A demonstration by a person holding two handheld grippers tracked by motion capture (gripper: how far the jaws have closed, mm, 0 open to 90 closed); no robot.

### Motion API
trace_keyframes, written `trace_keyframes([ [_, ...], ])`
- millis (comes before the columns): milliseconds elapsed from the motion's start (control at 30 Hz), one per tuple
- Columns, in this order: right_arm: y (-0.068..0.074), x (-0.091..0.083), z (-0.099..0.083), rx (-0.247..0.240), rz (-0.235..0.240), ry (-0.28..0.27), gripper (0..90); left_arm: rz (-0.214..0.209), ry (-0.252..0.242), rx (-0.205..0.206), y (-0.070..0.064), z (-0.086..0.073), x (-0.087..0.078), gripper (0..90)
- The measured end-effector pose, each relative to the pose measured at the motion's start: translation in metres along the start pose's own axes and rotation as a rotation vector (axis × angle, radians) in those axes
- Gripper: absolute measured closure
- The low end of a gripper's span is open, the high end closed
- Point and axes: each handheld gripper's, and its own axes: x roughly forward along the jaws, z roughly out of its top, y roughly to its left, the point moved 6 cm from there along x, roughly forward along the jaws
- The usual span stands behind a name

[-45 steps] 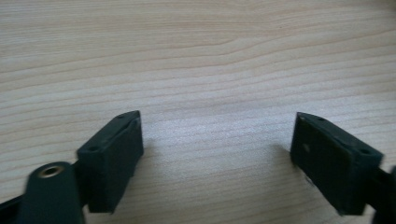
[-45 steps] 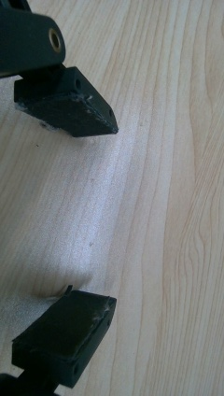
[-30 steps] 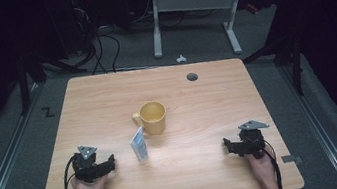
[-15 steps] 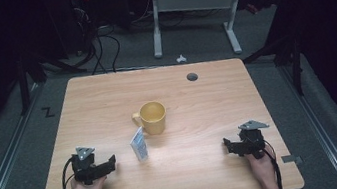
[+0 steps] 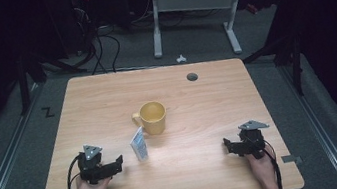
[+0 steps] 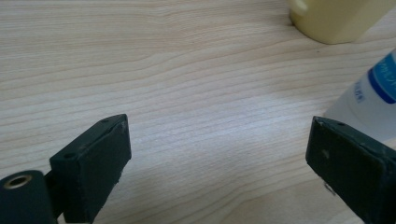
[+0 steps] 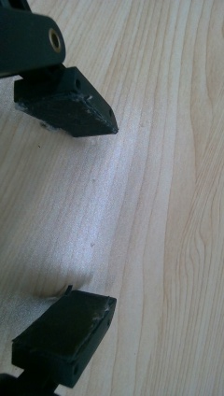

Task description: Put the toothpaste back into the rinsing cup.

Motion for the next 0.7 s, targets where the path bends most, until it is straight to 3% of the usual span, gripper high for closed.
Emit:
trace_keyframes([
  [33, 0.000, 0.000, 0.000, 0.000, 0.000, 0.000, 14.9, -0.002, 0.024, 0.009, -0.002, -0.001, 0.000, 5.7],
  [233, 0.000, 0.000, 0.000, 0.001, 0.000, 0.000, 14.9, -0.010, 0.043, 0.038, -0.007, -0.002, 0.000, 4.4],
  [333, 0.000, 0.000, 0.000, 0.000, 0.000, 0.000, 14.9, -0.038, 0.053, 0.035, -0.010, -0.002, -0.001, 4.9],
  [700, 0.000, 0.000, 0.000, 0.001, 0.000, 0.000, 14.9, -0.089, 0.034, 0.034, -0.022, -0.002, -0.005, 5.9],
])
